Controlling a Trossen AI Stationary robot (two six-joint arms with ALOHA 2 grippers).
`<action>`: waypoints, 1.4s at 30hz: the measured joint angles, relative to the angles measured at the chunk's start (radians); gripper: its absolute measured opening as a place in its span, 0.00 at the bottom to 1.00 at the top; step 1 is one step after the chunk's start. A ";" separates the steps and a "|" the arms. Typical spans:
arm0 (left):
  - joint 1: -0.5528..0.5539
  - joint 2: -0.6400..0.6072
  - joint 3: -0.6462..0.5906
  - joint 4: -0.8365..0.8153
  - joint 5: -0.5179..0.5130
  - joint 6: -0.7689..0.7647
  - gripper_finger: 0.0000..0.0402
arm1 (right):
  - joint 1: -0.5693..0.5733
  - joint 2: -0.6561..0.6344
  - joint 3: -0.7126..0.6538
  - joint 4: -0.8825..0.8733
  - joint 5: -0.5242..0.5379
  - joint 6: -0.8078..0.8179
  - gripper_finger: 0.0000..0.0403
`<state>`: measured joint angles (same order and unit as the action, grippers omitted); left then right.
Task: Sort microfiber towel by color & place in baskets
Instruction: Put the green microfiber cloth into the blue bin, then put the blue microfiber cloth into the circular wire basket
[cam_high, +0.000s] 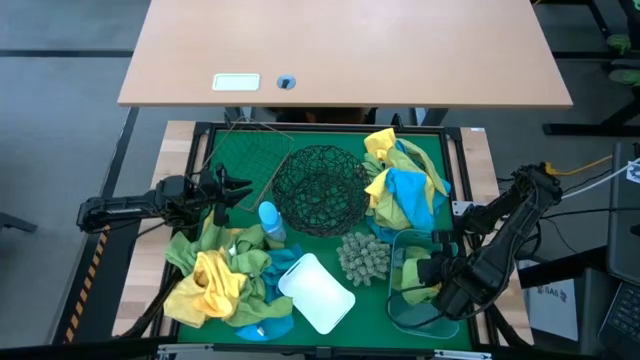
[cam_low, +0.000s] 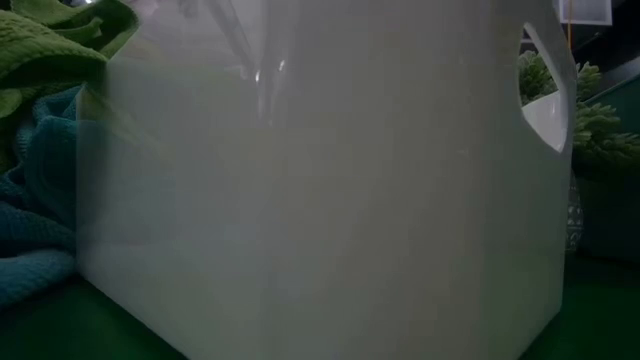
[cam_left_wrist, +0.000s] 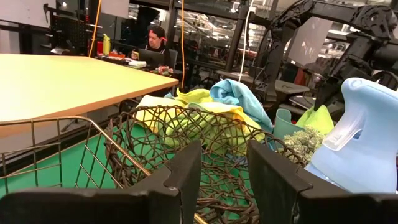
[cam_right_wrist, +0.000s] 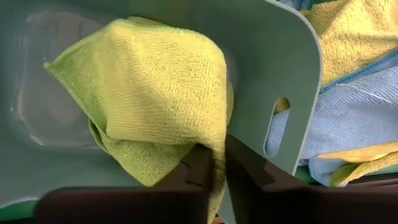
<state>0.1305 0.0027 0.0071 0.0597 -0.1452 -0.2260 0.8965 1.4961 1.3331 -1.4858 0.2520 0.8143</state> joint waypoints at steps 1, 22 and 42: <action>0.000 0.000 0.000 0.000 0.000 0.000 0.31 | -0.004 0.000 0.000 -0.001 -0.002 0.000 0.16; 0.000 0.000 0.000 0.000 0.000 0.000 0.31 | -0.236 -0.001 0.225 -0.083 -0.179 -0.327 0.47; 0.000 0.000 0.000 0.000 0.000 0.000 0.31 | -0.790 -0.190 0.287 -0.086 0.065 -0.720 0.47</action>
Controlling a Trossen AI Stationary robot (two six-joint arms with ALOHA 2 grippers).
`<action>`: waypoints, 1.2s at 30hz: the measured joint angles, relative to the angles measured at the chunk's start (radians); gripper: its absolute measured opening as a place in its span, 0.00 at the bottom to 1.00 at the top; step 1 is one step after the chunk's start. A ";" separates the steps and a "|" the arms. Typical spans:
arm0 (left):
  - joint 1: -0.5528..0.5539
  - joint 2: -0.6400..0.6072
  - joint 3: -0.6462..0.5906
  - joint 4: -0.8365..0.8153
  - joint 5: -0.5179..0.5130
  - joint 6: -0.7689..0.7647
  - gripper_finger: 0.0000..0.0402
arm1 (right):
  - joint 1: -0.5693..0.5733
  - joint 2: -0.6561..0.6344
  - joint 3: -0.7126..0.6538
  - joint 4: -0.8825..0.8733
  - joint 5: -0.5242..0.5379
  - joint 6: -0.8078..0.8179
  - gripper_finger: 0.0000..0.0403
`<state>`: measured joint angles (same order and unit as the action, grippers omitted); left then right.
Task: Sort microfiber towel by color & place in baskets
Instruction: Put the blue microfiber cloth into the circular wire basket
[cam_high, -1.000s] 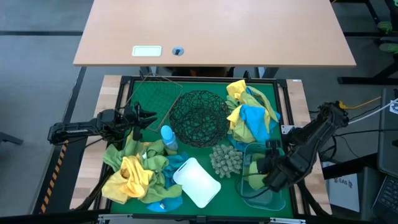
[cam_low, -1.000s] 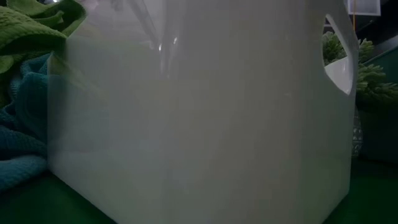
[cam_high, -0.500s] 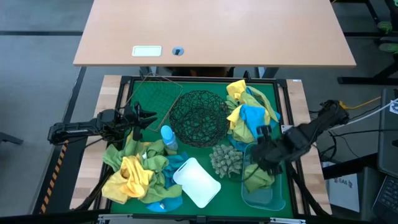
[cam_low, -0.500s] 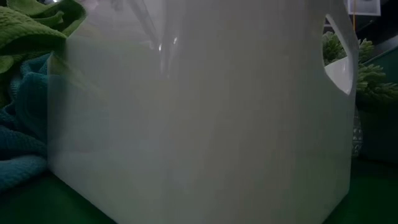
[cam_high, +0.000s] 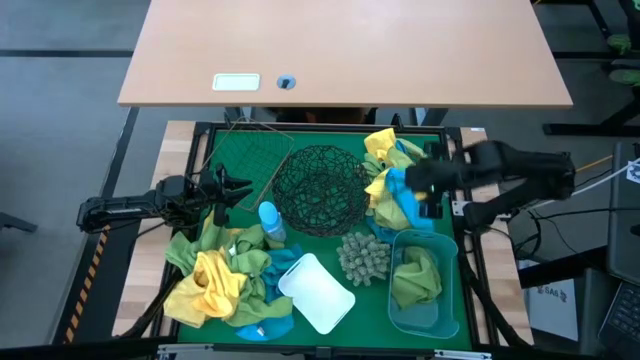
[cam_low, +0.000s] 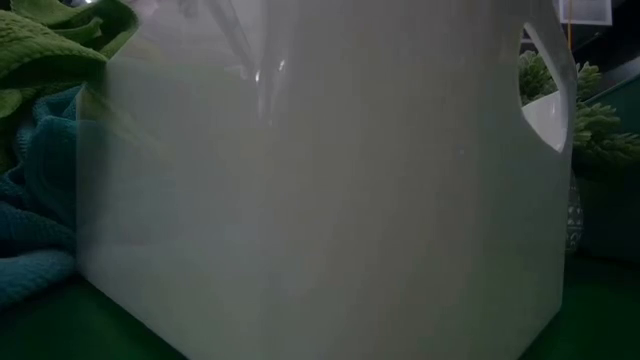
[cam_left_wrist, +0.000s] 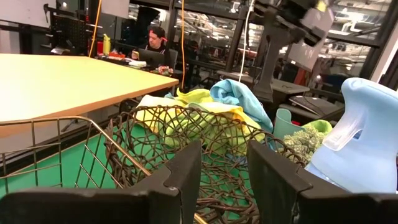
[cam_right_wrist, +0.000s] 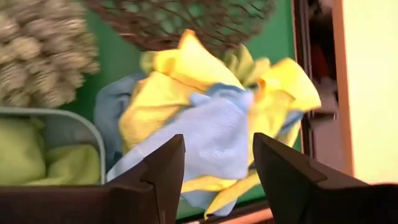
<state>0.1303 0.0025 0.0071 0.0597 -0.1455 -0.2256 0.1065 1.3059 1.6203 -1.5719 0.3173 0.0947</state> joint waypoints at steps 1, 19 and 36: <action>0.000 0.000 0.000 0.000 0.000 0.000 0.31 | -0.033 -0.003 0.000 0.000 -0.012 0.000 0.47; 0.000 0.000 0.000 0.000 0.000 0.000 0.31 | -0.181 -0.002 -0.385 0.147 -0.108 -0.177 0.47; 0.000 0.000 0.000 0.000 -0.002 0.000 0.31 | -0.180 -0.002 -0.458 0.194 -0.100 -0.196 0.12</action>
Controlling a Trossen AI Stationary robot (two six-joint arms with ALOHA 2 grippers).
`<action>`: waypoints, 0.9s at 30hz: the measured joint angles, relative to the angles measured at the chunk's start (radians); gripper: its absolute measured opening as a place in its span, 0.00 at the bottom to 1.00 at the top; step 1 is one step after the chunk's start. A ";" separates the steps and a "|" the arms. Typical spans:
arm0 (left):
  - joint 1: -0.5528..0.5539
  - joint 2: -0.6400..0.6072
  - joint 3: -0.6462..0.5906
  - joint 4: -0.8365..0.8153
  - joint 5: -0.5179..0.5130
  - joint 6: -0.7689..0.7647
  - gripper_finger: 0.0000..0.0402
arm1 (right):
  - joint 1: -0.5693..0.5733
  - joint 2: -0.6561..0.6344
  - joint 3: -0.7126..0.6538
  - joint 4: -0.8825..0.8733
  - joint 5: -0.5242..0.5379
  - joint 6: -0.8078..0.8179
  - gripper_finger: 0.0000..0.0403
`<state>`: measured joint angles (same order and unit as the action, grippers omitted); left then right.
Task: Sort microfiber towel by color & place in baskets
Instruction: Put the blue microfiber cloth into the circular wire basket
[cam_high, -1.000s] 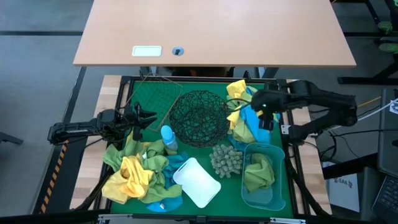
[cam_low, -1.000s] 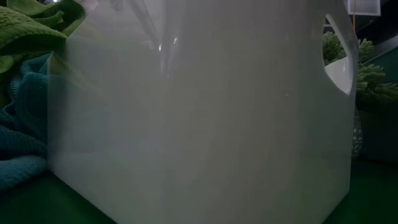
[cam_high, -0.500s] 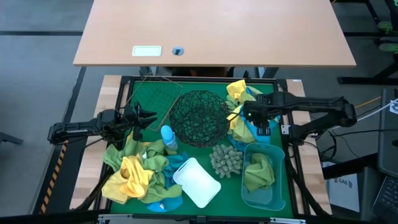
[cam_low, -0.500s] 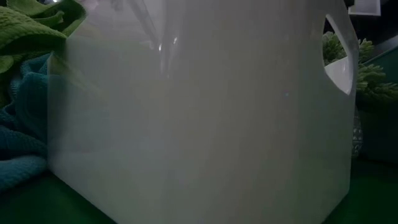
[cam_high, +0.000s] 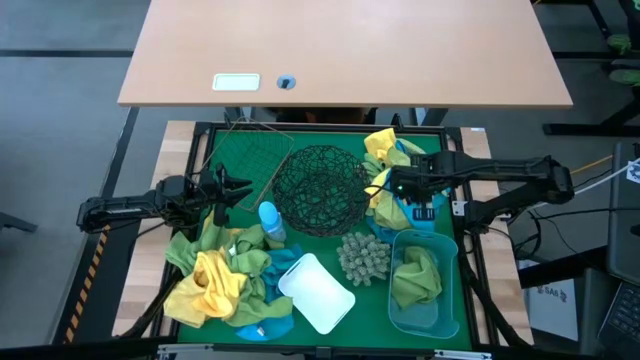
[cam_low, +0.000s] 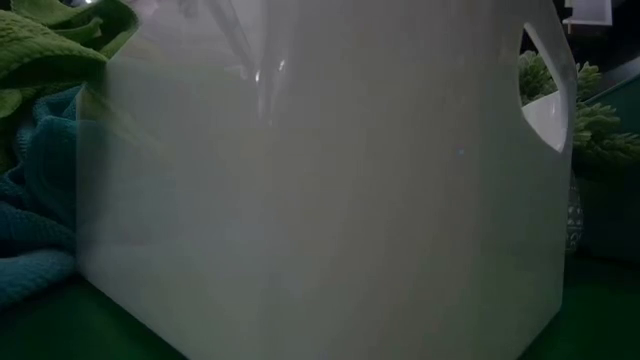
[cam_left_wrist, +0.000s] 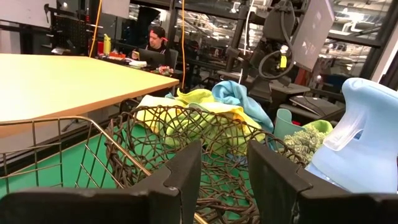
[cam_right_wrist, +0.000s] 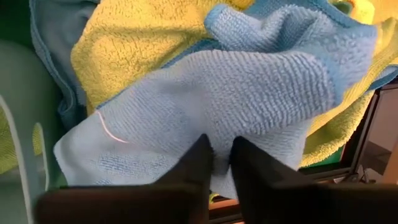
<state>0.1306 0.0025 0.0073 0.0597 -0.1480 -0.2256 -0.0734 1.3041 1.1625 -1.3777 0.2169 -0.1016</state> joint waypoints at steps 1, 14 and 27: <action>0.000 0.000 0.000 0.000 0.000 0.000 0.31 | 0.000 0.000 0.000 0.000 0.000 0.000 0.08; 0.000 0.000 0.000 0.000 -0.001 0.000 0.31 | 0.001 0.000 0.102 -0.088 0.000 0.018 0.01; 0.000 0.000 0.000 0.000 -0.001 0.000 0.31 | 0.001 0.000 0.554 -0.082 0.033 0.076 0.01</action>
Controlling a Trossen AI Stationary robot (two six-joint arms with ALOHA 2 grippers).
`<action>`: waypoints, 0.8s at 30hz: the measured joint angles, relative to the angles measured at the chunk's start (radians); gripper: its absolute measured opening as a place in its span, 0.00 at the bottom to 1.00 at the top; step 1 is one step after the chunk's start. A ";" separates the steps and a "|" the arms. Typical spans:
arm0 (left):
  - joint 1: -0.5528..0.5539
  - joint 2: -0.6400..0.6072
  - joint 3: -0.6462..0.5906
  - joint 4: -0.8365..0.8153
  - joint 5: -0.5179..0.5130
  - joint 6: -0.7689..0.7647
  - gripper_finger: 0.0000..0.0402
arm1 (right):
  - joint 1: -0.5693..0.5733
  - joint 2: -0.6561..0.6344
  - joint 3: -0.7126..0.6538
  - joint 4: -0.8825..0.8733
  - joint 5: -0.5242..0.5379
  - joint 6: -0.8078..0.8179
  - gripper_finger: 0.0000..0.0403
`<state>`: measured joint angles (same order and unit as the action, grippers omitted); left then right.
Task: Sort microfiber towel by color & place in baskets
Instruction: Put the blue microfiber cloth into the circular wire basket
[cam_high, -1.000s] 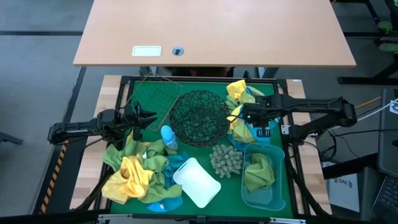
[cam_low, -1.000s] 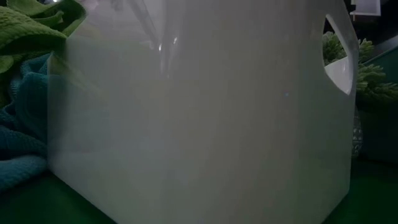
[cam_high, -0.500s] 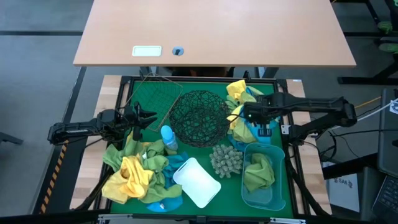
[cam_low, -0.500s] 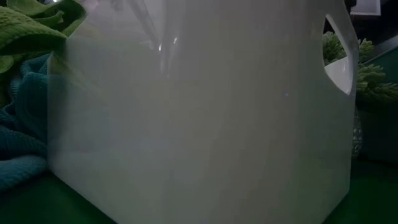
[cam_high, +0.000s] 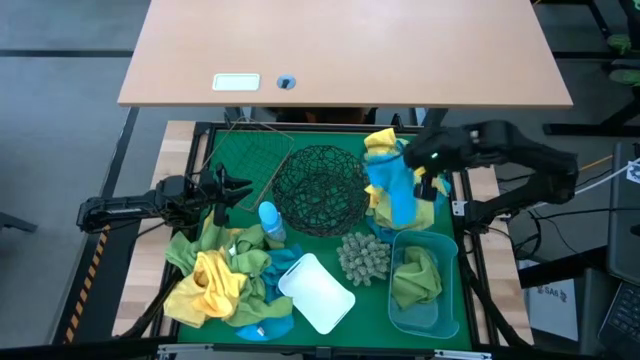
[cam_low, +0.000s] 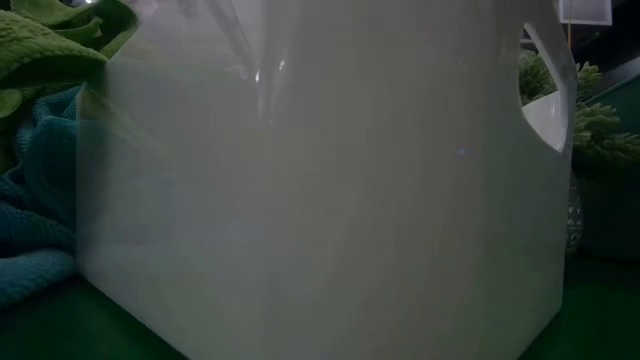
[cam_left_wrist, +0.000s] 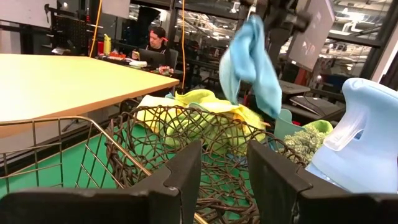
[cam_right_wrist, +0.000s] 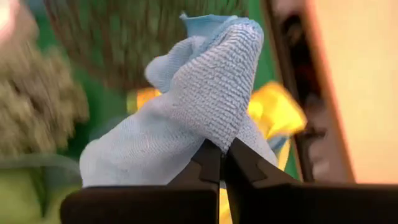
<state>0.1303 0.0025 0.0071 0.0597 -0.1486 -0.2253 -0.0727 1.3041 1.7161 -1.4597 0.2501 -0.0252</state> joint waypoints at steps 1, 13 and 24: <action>0.000 0.000 0.000 0.000 0.000 0.000 0.31 | 0.000 0.000 0.032 0.024 0.002 -0.002 0.01; 0.000 0.000 0.000 0.001 0.000 -0.001 0.31 | 0.000 0.018 0.160 0.568 -0.209 -0.168 0.01; 0.000 0.000 0.103 -0.007 0.078 -0.001 0.31 | -0.009 0.201 0.159 0.640 -0.348 -0.374 0.01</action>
<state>0.1304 0.0029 0.1101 0.0526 -0.0704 -0.2259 -0.0822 1.5054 1.8755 -0.8201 -0.0975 -0.3988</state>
